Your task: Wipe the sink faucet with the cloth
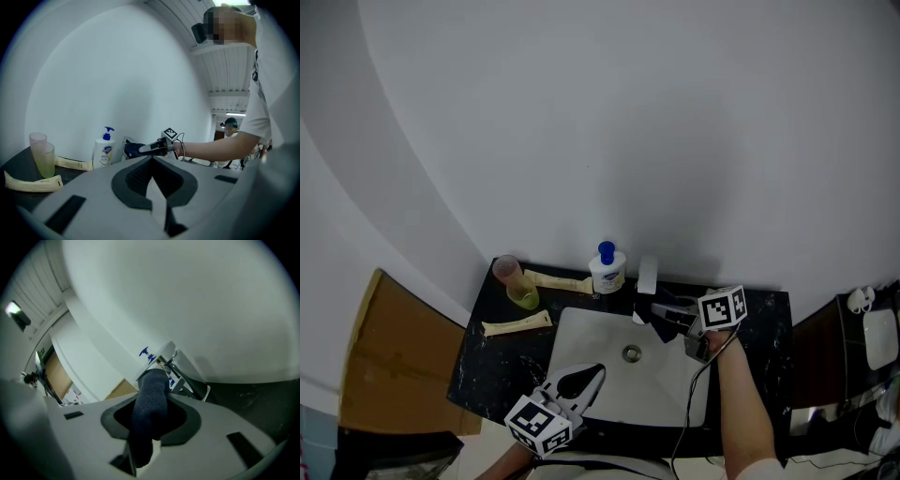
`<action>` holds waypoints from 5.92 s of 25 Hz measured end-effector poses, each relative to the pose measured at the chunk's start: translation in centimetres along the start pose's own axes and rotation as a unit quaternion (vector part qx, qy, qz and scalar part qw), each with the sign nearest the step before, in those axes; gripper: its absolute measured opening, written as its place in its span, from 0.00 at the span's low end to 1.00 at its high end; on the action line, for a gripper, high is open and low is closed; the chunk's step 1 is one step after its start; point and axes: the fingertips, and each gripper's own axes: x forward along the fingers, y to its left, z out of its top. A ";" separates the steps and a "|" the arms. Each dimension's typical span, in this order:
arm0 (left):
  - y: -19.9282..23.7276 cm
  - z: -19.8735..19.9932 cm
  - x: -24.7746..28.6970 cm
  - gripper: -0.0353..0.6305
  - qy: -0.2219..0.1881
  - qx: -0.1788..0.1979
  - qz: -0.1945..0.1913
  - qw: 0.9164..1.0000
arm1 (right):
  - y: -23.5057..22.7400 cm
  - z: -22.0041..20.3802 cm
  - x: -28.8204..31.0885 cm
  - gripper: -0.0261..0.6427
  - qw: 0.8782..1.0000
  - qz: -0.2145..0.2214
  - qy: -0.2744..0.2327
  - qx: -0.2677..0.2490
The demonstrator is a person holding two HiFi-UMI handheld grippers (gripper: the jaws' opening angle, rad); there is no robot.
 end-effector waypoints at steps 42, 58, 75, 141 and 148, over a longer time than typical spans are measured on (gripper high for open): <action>0.0 -0.1 -0.6 0.06 -0.003 -0.004 0.003 1.000 | -4.3 3.7 -4.7 0.21 0.983 -0.071 -0.151 0.076; -0.3 -0.1 -1.5 0.06 -0.003 -0.004 0.012 1.000 | -3.4 3.3 -1.8 0.21 0.988 -0.048 -0.131 0.061; -0.1 -0.1 -0.6 0.06 0.003 -0.008 0.009 1.000 | -1.2 1.5 0.1 0.21 0.954 -0.117 0.014 -0.276; 1.5 0.1 0.2 0.06 0.028 -0.001 0.034 0.999 | -9.0 3.4 -3.5 0.21 0.850 -0.362 0.041 -0.381; 1.5 -0.1 0.0 0.06 0.024 -0.002 0.038 0.999 | -11.7 -2.3 1.6 0.21 0.822 -0.339 0.171 -0.424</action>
